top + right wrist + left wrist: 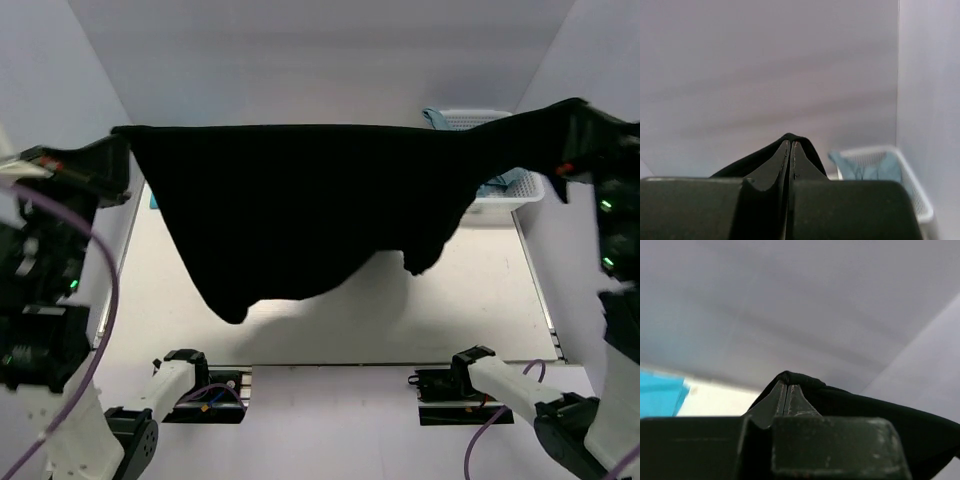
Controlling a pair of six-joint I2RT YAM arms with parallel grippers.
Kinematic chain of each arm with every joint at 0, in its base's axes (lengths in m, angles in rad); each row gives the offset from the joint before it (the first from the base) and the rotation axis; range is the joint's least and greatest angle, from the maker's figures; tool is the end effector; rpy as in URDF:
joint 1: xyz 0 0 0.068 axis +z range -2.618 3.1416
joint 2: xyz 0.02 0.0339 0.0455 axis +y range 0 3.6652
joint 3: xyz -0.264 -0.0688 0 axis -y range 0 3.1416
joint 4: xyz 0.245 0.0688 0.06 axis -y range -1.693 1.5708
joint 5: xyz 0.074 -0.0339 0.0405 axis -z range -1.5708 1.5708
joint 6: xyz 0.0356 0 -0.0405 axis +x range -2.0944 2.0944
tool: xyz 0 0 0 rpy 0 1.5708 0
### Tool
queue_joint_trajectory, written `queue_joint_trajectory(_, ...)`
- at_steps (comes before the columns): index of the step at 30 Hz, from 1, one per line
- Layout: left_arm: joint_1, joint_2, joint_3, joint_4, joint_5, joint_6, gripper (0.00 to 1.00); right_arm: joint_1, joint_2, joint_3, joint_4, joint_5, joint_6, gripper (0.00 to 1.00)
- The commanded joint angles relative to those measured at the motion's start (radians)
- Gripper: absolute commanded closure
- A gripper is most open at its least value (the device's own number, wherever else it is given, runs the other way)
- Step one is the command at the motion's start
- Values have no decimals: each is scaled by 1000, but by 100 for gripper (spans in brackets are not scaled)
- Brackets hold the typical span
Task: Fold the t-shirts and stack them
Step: Flatten out the tshirt
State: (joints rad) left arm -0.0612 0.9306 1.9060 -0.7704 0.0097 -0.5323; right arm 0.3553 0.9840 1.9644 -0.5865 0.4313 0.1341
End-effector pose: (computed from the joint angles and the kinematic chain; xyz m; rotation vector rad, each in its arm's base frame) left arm 0.0572 -0.0039 0.5840 -0.3149 1.3475 -0.5038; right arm 0.0601 0.0064 0.6111 0.2495 1.1906 0.1740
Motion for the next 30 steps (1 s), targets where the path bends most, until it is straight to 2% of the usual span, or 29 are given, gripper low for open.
queue_joint_trajectory(1,3,-30,143,14,35,60,100,-1,-65,94,148,-81,-129,100)
queue_joint_trajectory(5,3,-52,324,-27,45,72,100,-3,-105,159,166,-160,-183,100)
queue_joint_trajectory(7,-6,-71,358,-38,45,72,100,-4,-122,166,180,-169,-208,100)
queue_joint_trajectory(13,-6,-102,387,-41,45,52,100,1,-180,197,241,-192,-246,100)
queue_joint_trajectory(18,-6,-46,354,-64,45,43,100,-4,-137,179,226,-172,-274,100)
queue_joint_trajectory(21,-6,-18,260,-53,23,43,100,-4,-119,64,221,-151,-281,100)
queue_joint_trajectory(24,-6,25,115,-9,-3,43,100,-3,-94,-98,300,-115,-312,100)
queue_joint_trajectory(27,-6,52,-79,62,-29,58,100,-4,-74,-304,405,-101,-330,100)
queue_joint_trajectory(30,6,103,-354,164,-46,75,100,-7,-9,-470,494,-83,-314,100)
